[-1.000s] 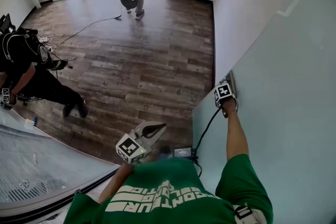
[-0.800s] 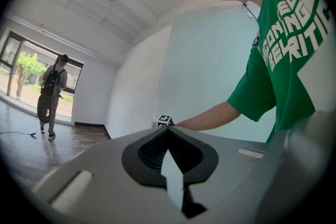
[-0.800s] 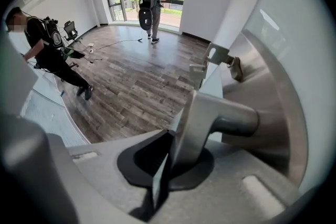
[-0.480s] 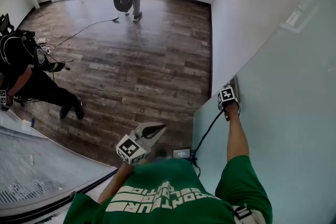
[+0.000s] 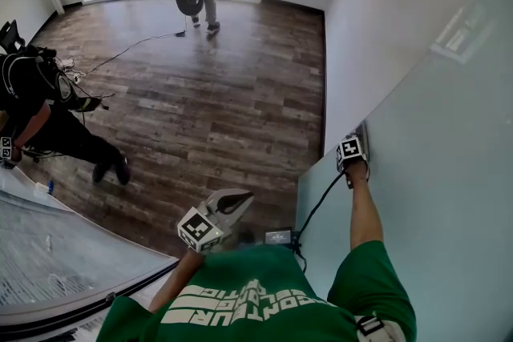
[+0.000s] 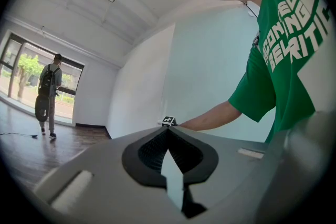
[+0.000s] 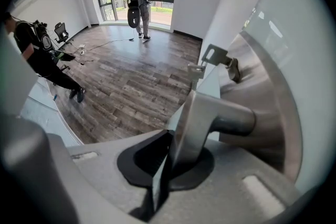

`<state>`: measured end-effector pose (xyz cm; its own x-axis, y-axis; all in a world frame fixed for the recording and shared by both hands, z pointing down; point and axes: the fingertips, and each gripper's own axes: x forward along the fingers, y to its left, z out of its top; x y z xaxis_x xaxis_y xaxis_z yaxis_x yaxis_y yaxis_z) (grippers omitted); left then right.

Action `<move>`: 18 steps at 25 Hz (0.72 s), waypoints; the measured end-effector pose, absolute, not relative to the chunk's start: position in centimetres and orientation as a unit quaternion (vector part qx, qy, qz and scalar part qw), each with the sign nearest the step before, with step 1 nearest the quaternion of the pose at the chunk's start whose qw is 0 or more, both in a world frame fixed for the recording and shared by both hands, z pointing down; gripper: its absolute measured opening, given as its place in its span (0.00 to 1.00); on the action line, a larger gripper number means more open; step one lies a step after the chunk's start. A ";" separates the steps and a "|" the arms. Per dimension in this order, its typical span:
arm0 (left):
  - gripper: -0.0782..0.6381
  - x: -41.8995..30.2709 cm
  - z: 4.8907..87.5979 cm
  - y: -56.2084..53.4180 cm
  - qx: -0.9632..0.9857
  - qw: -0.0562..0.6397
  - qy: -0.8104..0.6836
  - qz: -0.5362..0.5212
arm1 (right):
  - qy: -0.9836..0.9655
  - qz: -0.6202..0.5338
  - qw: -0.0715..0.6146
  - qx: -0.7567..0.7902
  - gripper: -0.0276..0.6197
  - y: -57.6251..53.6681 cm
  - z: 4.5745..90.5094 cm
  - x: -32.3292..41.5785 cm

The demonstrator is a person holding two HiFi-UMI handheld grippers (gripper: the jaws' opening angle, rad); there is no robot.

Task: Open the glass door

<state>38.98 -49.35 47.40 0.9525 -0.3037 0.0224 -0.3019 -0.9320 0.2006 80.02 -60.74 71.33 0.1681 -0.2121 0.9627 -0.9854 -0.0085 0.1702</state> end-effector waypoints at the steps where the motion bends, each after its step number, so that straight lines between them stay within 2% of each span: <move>1: 0.13 38.8 47.5 -49.3 0.983 0.102 -0.155 -0.003 | -0.507 0.396 0.488 0.590 0.03 -60.7 71.2 80.1; 4: 0.13 37.9 47.9 -49.4 0.981 0.103 -0.165 0.001 | -0.508 0.397 0.481 0.594 0.03 -60.9 71.0 80.2; 8: 0.13 37.1 48.1 -49.8 0.977 0.106 -0.182 -0.004 | -0.498 0.400 0.487 0.596 0.21 -60.3 70.6 80.2; 14: 0.13 36.0 48.1 -49.8 0.977 0.103 -0.185 -0.001 | -0.492 0.295 0.490 0.657 0.23 -60.8 65.5 81.0; 18: 0.13 35.2 47.9 -49.6 0.977 0.105 -0.188 -0.003 | -0.513 0.208 0.446 0.704 0.25 -60.3 59.2 78.9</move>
